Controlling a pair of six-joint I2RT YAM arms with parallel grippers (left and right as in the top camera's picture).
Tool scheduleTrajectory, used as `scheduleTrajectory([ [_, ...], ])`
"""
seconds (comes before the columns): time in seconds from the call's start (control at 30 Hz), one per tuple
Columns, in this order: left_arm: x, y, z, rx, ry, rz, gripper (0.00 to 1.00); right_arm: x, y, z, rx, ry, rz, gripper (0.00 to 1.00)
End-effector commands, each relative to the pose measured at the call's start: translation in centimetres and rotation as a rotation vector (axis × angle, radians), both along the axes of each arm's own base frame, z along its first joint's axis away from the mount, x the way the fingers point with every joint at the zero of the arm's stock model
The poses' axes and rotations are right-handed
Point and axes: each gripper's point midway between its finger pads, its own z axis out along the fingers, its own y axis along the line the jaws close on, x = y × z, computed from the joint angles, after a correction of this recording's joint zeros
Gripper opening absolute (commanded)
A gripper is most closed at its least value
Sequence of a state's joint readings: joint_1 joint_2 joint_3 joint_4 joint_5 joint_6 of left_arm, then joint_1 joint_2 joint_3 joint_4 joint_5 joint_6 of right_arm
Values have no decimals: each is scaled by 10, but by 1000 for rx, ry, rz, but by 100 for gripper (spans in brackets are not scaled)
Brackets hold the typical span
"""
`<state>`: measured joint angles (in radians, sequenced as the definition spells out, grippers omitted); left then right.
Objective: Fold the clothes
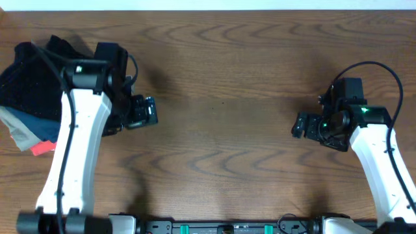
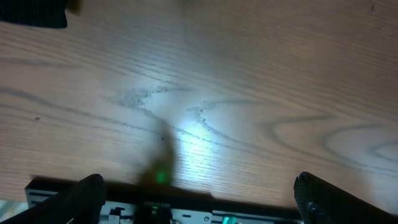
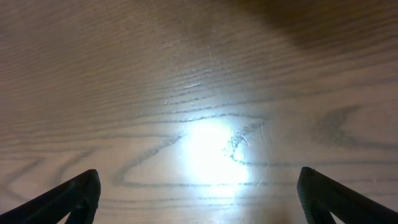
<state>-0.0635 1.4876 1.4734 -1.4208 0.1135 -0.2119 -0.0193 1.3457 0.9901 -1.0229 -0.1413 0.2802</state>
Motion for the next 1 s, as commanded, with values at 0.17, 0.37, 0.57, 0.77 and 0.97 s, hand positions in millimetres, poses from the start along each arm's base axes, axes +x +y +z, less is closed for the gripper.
scheduleTrajectory([
  [0.17,-46,10,35,13,-441,-3,98,-5,-7,63,-45,-357,-7,99],
  [0.37,-74,14,53,1,-818,12,98,-29,-8,93,-58,-621,-17,99],
  [0.57,-99,15,75,-13,-1026,17,98,-47,-7,113,-55,-743,-15,99],
  [0.77,-108,16,82,-16,-1079,19,98,-50,-6,115,-55,-754,-15,99],
  [0.97,-109,16,79,-15,-1065,18,98,-50,-6,115,-55,-754,-15,99],
])
